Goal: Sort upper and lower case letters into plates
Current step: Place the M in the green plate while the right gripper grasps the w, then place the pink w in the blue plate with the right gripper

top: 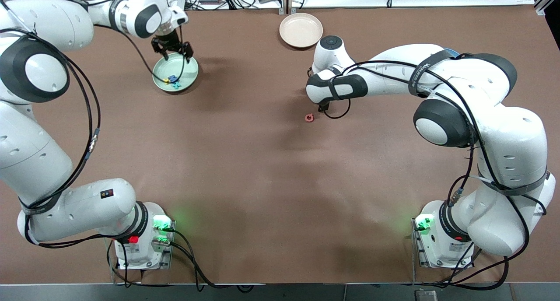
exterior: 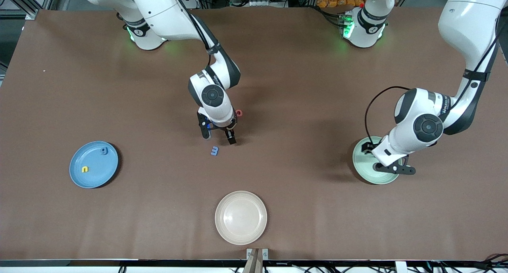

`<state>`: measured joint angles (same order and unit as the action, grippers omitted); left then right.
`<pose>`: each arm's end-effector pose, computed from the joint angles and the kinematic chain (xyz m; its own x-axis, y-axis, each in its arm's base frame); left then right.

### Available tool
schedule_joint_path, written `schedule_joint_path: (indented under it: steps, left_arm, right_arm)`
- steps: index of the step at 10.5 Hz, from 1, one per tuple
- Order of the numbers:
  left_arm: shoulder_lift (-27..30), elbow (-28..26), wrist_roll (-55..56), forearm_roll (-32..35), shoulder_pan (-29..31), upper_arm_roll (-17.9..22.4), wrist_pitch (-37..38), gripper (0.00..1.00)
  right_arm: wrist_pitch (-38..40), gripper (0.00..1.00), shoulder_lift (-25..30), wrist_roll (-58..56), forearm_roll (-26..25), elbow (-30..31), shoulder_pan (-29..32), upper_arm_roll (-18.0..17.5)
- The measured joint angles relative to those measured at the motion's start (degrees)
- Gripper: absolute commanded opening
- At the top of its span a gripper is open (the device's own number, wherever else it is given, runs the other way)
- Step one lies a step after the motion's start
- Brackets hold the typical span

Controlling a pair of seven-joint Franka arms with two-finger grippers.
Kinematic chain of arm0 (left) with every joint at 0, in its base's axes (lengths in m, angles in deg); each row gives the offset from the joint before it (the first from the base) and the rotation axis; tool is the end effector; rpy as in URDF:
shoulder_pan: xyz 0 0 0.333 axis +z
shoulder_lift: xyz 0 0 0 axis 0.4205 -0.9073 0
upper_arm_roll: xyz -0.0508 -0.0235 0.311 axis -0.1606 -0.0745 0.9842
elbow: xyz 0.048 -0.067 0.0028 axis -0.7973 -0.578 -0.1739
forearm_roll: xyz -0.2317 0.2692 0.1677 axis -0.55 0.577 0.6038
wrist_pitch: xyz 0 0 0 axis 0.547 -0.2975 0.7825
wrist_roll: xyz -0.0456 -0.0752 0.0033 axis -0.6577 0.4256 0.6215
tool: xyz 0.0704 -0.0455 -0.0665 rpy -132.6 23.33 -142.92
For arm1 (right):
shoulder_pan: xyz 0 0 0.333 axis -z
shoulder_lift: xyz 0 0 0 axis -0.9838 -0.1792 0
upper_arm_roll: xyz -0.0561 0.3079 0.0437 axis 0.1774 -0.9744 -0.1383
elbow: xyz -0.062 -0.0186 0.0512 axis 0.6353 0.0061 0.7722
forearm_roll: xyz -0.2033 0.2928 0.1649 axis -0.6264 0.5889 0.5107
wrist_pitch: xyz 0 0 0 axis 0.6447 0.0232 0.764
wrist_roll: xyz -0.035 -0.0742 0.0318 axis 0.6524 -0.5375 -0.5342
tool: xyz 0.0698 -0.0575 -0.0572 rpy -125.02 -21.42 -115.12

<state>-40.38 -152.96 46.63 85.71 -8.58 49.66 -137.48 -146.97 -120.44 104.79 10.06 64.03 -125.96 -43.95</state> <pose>0.6392 -0.1102 0.2855 0.9893 -0.1446 -0.0199 -0.1450 -0.9893 -0.0190 0.4994 0.4084 0.1667 0.2926 -0.9554 -0.0406 -0.9561 -0.2929 0.0021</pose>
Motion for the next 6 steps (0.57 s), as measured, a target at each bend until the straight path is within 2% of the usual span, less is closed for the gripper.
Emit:
schedule_joint_path:
  steps: [3,6]
  left_arm:
    - [0.31,6.52,0.13,-0.75,-0.64,-2.6,8.22,1.0]
    - [2.29,12.0,0.12,-0.78,-0.64,-3.43,16.95,1.0]
  right_arm:
    - [0.27,1.0,0.01,0.3,0.0,-0.03,-0.02,0.07]
    - [1.27,1.0,0.13,0.33,-0.01,-0.12,0.0,0.52]
